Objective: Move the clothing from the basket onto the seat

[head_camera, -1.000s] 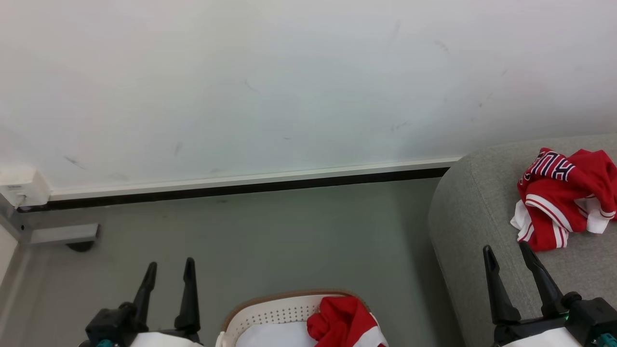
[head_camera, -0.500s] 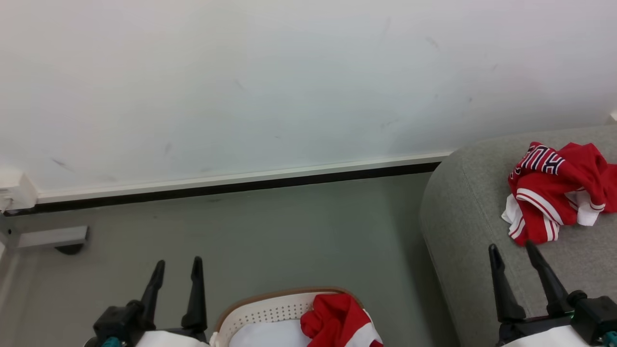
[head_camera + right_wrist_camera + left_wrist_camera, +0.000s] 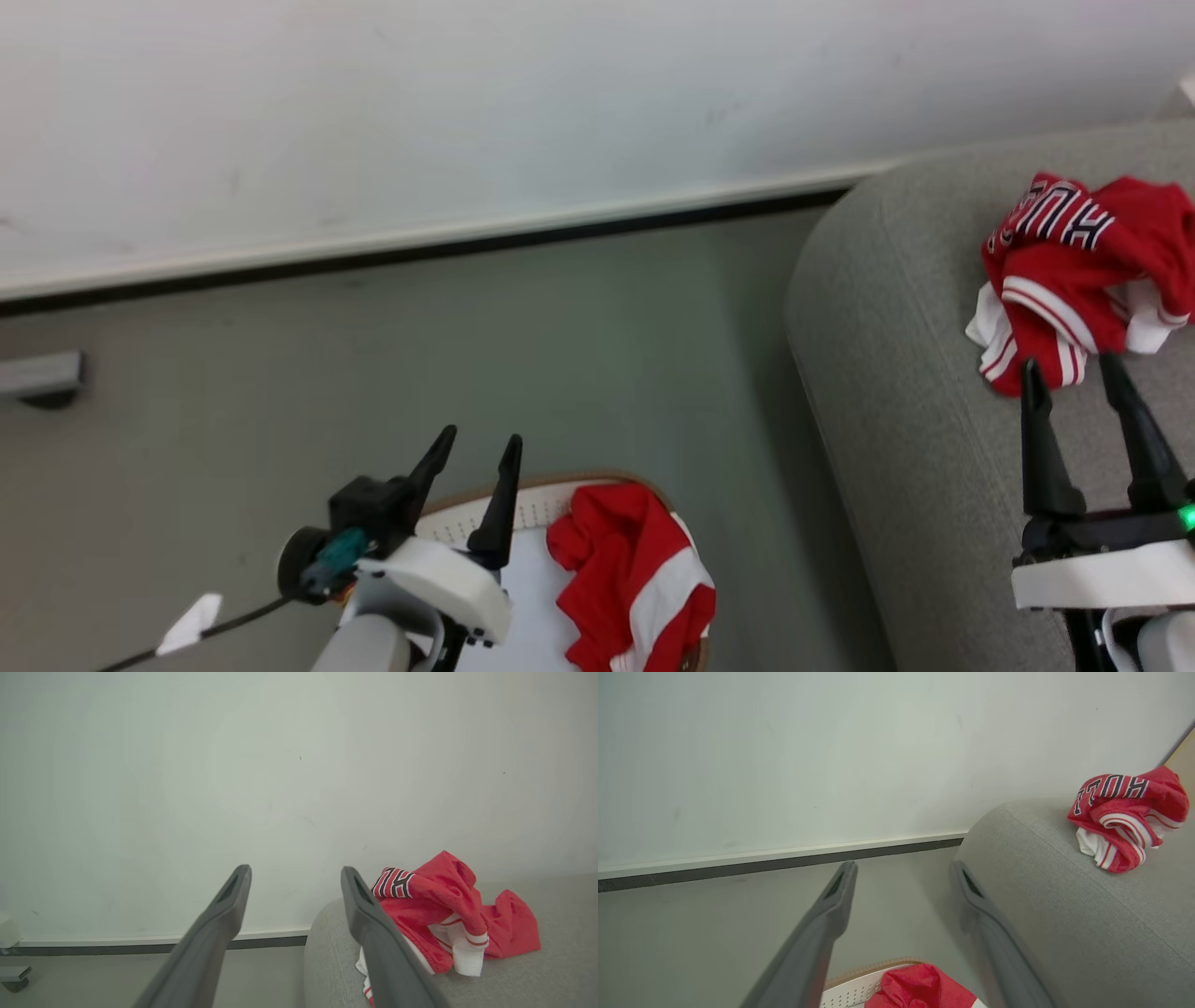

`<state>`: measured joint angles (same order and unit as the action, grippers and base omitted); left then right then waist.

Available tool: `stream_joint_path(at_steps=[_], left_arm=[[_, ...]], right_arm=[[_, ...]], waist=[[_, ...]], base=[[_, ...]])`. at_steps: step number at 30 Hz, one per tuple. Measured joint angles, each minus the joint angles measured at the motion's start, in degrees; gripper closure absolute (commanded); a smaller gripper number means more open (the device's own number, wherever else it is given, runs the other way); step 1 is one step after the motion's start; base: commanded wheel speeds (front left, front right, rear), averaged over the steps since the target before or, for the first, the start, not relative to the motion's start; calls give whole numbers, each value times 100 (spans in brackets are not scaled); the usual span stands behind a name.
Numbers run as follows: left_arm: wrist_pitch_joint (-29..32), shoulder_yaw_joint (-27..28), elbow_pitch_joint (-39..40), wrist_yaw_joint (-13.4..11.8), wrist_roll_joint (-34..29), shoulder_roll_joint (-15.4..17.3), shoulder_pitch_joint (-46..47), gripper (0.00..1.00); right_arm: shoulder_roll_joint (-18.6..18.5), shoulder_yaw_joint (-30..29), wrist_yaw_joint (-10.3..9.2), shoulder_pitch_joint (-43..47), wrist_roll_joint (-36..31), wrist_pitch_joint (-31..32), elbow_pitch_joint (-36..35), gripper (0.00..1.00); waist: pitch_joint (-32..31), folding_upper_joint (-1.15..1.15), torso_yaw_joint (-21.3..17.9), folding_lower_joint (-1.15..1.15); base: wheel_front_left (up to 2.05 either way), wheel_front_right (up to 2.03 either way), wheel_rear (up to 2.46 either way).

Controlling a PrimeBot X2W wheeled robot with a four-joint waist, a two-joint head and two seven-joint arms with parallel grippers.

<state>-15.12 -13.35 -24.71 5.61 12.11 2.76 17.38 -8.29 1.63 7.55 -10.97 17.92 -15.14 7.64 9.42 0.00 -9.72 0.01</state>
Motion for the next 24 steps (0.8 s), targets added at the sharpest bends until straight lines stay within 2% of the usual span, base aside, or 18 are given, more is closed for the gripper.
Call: stream_joint_path(at_steps=[8, 14, 17, 19, 24], left_arm=[[249, -792, -1773, 144, -21, 0, 1196, 0], [386, -1155, -2960, 177, 126, -5, 1906, 0], [455, -1315, -3375, 177, 426, -3, 2149, 0], [621, -1637, -3488, 178, 935, -7, 2324, 0], [905, -2081, -3653, 178, 1382, 16, 2595, 0]], right_arm=[[4, -183, 0, -559, 89, -2, -285, 0], [76, -202, 0, -949, 114, -2, -430, 0], [96, -146, 0, -1069, 115, -2, -443, 0], [104, -55, 0, -1211, 115, -2, -446, 0], [113, -35, 0, -1393, 118, -2, -501, 0]], waist=[[920, 0, -209, 1], [1617, 0, -361, 1], [1932, 0, -433, 1], [2235, 0, -496, 1], [2623, 0, -579, 1]], base=[[0, 0, 0], [0, 0, 0], [0, 0, 0], [0, 0, 0], [0, 0, 0]])
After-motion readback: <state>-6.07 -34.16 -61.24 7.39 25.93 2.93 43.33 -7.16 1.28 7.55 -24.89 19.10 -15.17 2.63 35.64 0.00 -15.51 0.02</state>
